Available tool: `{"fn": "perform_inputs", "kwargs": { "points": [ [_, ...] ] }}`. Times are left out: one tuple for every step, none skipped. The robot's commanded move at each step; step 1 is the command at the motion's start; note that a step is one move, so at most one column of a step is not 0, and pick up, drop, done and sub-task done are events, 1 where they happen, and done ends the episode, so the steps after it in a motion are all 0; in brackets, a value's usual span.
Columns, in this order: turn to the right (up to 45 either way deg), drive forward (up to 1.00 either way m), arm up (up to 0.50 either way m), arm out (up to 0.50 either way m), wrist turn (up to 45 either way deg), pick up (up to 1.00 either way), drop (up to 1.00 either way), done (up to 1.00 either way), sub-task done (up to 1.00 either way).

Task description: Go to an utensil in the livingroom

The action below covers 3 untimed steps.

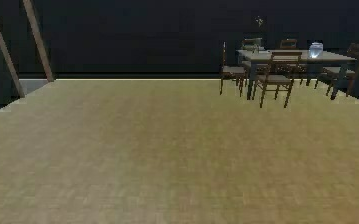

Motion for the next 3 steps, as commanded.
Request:
{"fn": "perform_inputs", "kwargs": {
  "points": [
    [9.0,0.0,0.0,0.0,0.0,0.0,0.0,0.0,0.0],
    [0.0,1.0,0.0,0.0,0.0,0.0,0.0,0.0,0.0],
    [0.0,1.0,0.0,0.0,0.0,0.0,0.0,0.0,0.0]
  ]
}}
